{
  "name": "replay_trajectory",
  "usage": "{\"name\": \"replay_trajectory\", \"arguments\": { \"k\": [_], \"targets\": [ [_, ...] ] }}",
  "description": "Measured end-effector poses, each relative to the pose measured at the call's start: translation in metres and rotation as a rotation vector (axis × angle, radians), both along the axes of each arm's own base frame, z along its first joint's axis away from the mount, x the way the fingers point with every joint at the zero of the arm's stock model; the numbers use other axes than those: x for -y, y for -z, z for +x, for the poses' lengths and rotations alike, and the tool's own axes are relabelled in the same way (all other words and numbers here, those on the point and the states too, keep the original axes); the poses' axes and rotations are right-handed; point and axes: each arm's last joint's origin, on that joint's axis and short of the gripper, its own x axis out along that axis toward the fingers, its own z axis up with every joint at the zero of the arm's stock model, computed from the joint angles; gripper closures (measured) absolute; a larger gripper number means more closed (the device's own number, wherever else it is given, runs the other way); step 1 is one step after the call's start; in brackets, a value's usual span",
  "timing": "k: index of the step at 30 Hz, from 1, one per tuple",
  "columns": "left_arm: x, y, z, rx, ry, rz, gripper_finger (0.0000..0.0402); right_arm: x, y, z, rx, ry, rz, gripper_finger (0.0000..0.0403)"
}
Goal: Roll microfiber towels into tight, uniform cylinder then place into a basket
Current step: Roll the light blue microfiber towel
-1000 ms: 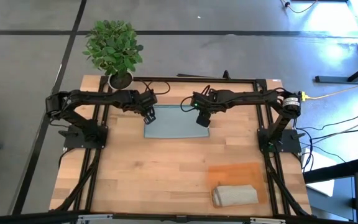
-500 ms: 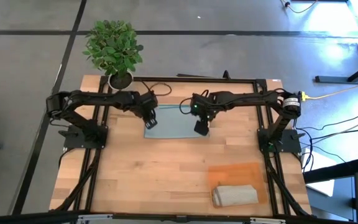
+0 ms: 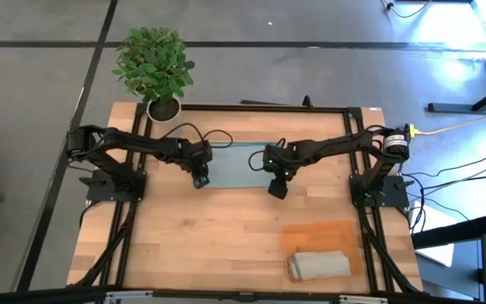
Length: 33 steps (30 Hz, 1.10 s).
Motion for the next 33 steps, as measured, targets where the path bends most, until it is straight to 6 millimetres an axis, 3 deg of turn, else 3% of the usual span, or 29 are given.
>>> {"name": "replay_trajectory", "arguments": {
  "k": [11,25,29,33],
  "targets": [
    [0.023,0.01,-0.006,-0.029,0.072,-0.028,0.0319,0.016,0.011,-0.011,-0.04,0.087,-0.09,0.0193],
    [0.071,0.008,0.01,0.113,0.076,-0.096,0.0321,0.047,0.01,-0.015,-0.048,0.196,-0.274,0.0193],
    [0.07,-0.008,0.014,0.156,0.066,-0.072,0.0321,0.051,-0.003,-0.009,-0.03,0.169,-0.243,0.0193],
    [0.059,-0.026,0.014,0.174,0.008,0.077,0.0321,0.043,-0.022,0.005,0.045,0.099,-0.16,0.0193]
  ]
}}
